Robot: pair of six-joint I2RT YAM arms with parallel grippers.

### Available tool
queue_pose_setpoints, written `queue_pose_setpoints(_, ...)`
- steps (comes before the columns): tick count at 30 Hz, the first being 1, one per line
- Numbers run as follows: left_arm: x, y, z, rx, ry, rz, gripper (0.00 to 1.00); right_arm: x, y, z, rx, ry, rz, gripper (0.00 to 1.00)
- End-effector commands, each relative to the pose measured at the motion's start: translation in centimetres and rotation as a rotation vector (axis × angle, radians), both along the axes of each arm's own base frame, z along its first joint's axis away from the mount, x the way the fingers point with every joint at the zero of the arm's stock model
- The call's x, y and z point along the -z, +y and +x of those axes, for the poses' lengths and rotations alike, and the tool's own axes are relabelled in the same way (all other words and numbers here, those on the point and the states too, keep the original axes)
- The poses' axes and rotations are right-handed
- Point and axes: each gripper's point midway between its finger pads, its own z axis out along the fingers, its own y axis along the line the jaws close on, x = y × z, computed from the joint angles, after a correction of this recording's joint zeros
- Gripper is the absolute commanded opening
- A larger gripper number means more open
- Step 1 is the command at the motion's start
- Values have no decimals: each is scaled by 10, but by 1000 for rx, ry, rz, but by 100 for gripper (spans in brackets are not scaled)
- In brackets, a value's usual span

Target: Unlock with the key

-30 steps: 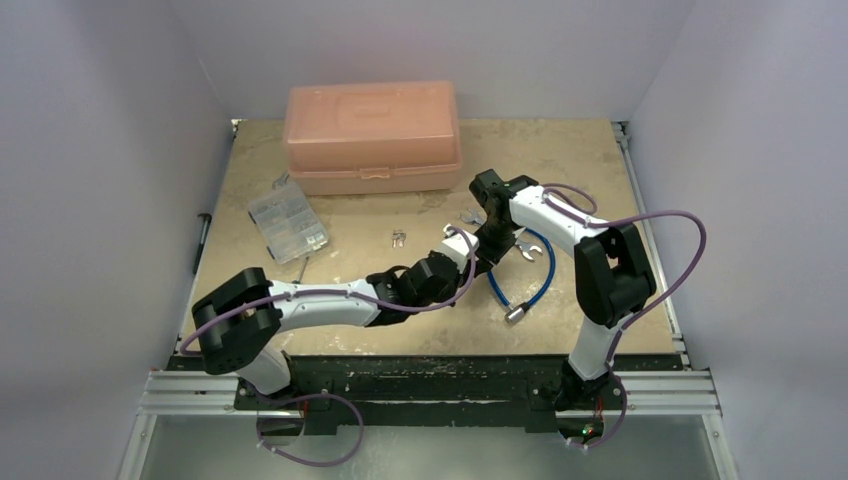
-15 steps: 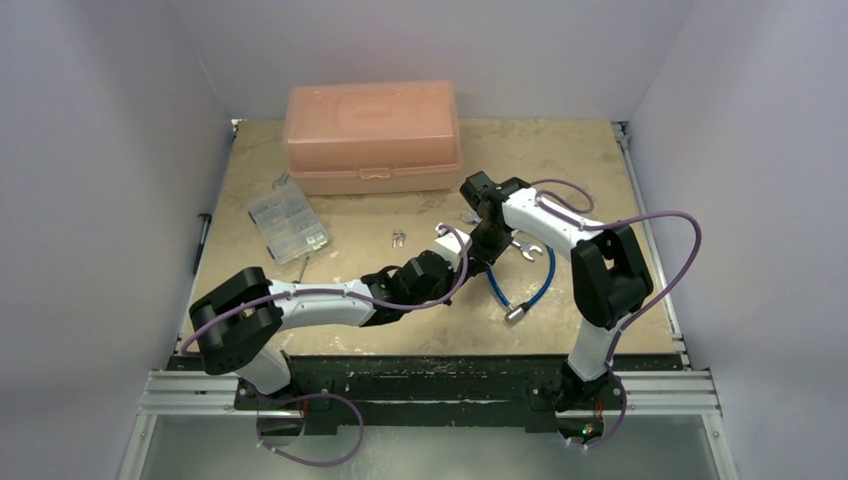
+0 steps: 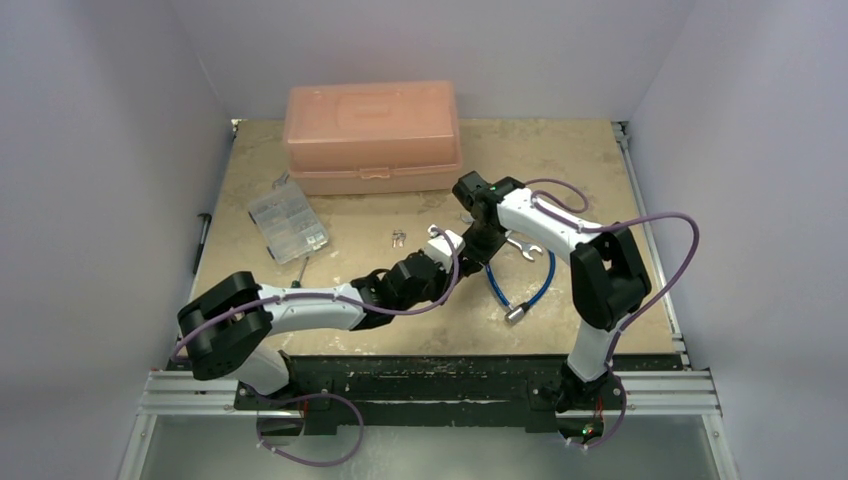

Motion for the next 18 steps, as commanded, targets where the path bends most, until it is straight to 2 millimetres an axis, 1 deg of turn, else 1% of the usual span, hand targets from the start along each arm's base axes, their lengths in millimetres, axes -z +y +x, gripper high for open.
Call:
queue_pose_setpoints(1, -41, 4, 17, -50, -94, -116, 40, -44, 39, -44, -71, 90, 186, 0)
queue_pose_setpoints(2, -42, 7, 16, -51, -99, -118, 46, -43, 39, -43, -64, 89, 185, 0)
queue_pose_setpoints(4, -47, 13, 13, -49, -114, -125, 54, -43, 37, -42, -54, 83, 176, 0)
queue_pose_setpoints(7, -51, 19, 9, -31, -120, -109, 59, -43, 35, -39, -46, 72, 157, 0)
queue_pose_setpoints(11, -59, 21, 0, 10, -117, -108, 60, -37, 31, -38, -40, 72, 133, 0)
queue_pose_setpoints(14, -62, 23, -4, 24, -111, -99, 61, -33, 29, -38, -35, 72, 120, 0)
queue_pose_setpoints(16, -63, 24, -5, 30, -109, -102, 61, -34, 29, -37, -34, 65, 117, 0)
queue_pose_setpoints(18, -65, 21, -7, 42, -103, -111, 59, -35, 29, -36, -33, 58, 117, 0)
